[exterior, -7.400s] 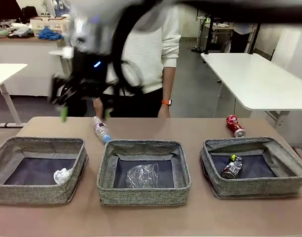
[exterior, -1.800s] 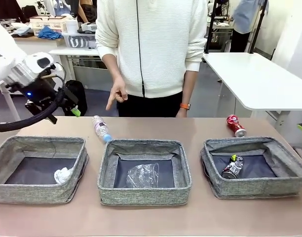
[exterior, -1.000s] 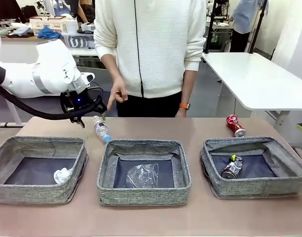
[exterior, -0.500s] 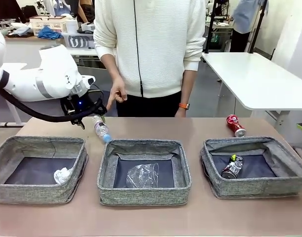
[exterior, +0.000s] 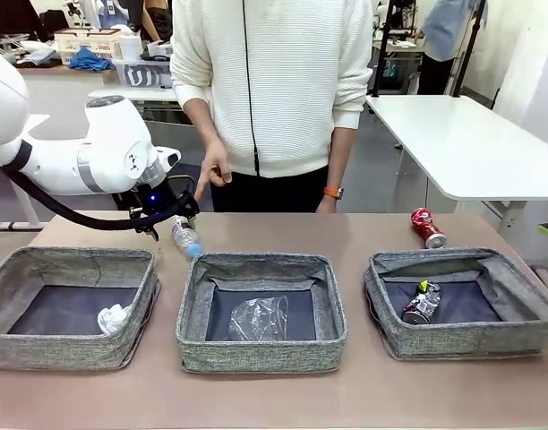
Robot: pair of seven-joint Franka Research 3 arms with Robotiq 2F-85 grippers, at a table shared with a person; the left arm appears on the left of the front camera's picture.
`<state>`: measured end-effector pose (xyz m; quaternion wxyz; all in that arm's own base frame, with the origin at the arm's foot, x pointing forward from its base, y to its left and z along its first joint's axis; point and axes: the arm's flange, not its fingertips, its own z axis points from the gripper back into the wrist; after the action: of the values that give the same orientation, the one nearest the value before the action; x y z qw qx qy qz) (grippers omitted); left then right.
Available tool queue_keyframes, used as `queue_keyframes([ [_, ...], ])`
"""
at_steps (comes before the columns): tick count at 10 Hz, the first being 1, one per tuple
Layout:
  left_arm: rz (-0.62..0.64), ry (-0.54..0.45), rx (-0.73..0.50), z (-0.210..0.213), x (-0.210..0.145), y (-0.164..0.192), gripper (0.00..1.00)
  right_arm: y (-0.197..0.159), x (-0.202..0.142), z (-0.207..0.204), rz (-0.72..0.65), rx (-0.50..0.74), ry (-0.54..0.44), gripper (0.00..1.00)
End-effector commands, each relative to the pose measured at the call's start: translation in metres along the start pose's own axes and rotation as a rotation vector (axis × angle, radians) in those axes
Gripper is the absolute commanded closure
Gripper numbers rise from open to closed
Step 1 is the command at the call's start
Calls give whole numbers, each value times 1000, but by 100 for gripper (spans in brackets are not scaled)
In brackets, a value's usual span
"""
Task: Sort the waste into the appropriate baskets.
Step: Pick up the waste item pointed out by the person.
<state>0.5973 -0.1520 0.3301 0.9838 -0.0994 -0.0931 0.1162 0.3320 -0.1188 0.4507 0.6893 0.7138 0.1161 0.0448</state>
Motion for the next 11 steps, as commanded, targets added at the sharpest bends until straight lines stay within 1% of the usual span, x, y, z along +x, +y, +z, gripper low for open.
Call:
queue_keyframes([
  [1,8,-28,40,-4,-3,3,0,8,-1,1,-20,2,1,0],
  [3,14,-41,27,-6,-4,3,0,8,-1,1,-20,2,1,0],
  [5,-3,-82,-32,-5,-4,1,0,8,-1,1,-20,2,1,0],
  [6,0,-79,-52,-5,-5,0,0,8,-1,1,-20,2,1,0],
  [10,20,-61,-48,-12,-5,0,0,8,-1,1,-20,2,1,0],
  [11,22,-64,-29,-13,-4,0,53,8,-1,1,-20,2,1,0],
])
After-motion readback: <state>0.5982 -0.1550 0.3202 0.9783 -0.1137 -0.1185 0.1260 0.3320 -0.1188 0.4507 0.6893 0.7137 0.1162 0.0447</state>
